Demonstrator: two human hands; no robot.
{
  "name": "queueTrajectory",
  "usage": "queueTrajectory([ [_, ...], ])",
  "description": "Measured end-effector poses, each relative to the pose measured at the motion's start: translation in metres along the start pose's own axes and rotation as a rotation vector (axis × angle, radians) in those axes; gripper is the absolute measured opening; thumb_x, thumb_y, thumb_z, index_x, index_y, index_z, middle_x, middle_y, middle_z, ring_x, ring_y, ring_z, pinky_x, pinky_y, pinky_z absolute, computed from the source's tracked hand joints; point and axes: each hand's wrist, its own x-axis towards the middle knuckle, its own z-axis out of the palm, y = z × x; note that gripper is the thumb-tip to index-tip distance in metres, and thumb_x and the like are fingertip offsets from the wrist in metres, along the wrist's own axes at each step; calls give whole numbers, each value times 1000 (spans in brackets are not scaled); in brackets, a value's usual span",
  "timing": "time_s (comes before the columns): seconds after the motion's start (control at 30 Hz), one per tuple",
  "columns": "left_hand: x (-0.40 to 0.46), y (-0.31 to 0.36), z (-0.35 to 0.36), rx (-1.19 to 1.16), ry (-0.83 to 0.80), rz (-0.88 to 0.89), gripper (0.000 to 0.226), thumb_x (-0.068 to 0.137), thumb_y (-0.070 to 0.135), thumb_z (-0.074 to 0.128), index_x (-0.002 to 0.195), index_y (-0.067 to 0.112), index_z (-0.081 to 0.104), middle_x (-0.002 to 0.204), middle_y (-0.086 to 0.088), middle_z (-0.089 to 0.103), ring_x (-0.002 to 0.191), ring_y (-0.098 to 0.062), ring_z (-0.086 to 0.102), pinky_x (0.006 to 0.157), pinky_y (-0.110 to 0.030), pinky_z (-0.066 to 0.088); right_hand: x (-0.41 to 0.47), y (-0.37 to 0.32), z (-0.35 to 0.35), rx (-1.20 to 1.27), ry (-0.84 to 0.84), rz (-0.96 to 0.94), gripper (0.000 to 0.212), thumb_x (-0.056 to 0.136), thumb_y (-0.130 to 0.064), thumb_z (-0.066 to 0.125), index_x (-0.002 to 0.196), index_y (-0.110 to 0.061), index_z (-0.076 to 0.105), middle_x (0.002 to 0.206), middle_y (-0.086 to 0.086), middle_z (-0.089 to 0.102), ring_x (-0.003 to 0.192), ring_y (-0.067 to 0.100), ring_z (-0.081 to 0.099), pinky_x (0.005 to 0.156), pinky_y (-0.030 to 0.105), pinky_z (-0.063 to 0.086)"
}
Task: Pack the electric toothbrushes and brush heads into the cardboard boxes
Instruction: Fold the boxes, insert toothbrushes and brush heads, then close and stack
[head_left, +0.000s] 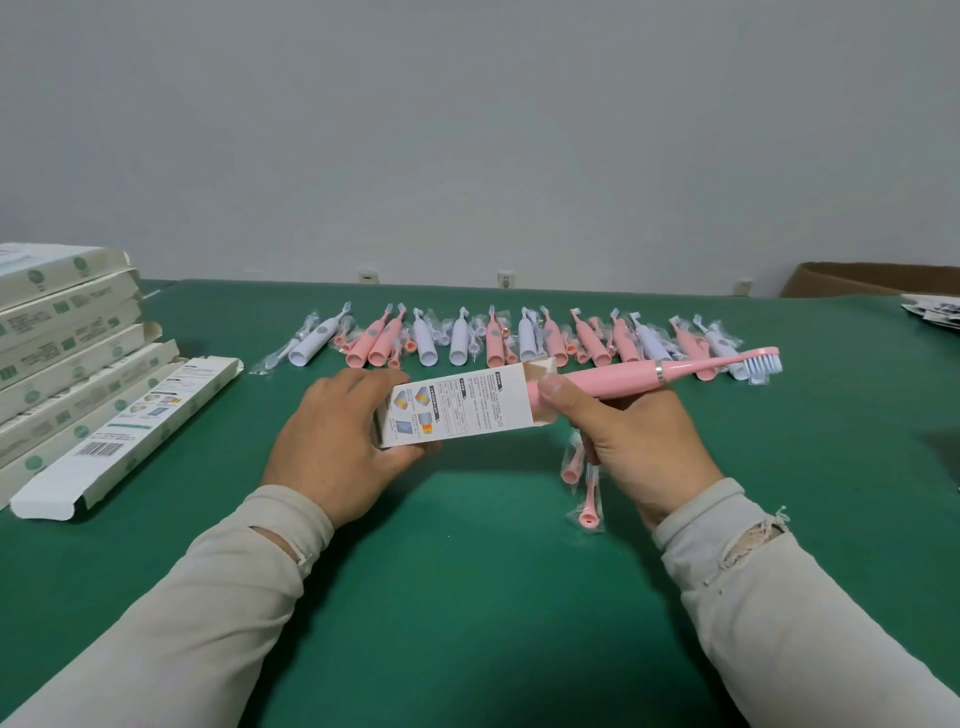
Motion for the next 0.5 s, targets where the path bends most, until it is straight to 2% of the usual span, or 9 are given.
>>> queueTrajectory([
  [0.07,0,0,1,-7,-25,2,56,71,50,77,122,36,58,114,12,55,107,-21,47,87,-36,42,1,1,-1,-27,-30,57,19,62,-52,80,70,-35,80,66,-12,71,54,-1,62,50,10,46],
  [0.17,0,1,2,-1,-45,-11,60,71,57,73,124,37,56,117,13,54,109,-19,46,90,-37,43,2,6,-2,2,-52,188,43,69,-57,83,74,-15,77,61,-2,59,46,13,47,44,25,43],
  [0.2,0,1,2,9,-41,-19,59,71,58,72,125,38,56,118,13,54,109,-19,46,89,-37,44,3,7,-2,69,-25,209,45,74,-55,81,80,-12,75,63,1,58,47,16,46,45,29,44],
  [0.3,0,0,1,26,-21,-64,59,73,58,72,126,38,56,117,11,56,110,-21,47,85,-37,45,9,5,-6,370,154,152,31,91,-33,66,101,-4,61,66,3,66,54,19,60,49,31,52],
  [0.37,1,-1,0,37,-15,-87,60,73,59,71,126,38,55,118,10,57,111,-22,48,85,-38,46,11,3,-8,447,268,82,12,98,-17,53,100,-5,57,69,3,69,61,20,67,54,30,56],
  [0.43,2,-1,0,49,-22,-95,58,74,60,72,125,39,55,116,10,56,111,-22,48,85,-38,47,11,3,-8,373,304,48,13,101,-9,46,96,-7,58,71,1,71,62,19,68,55,28,56],
  [0.5,2,0,0,45,-31,-88,57,73,60,72,124,40,55,112,12,54,110,-21,48,83,-38,47,10,6,-5,197,251,34,16,101,-10,51,92,-11,64,77,0,74,66,16,68,54,25,55],
])
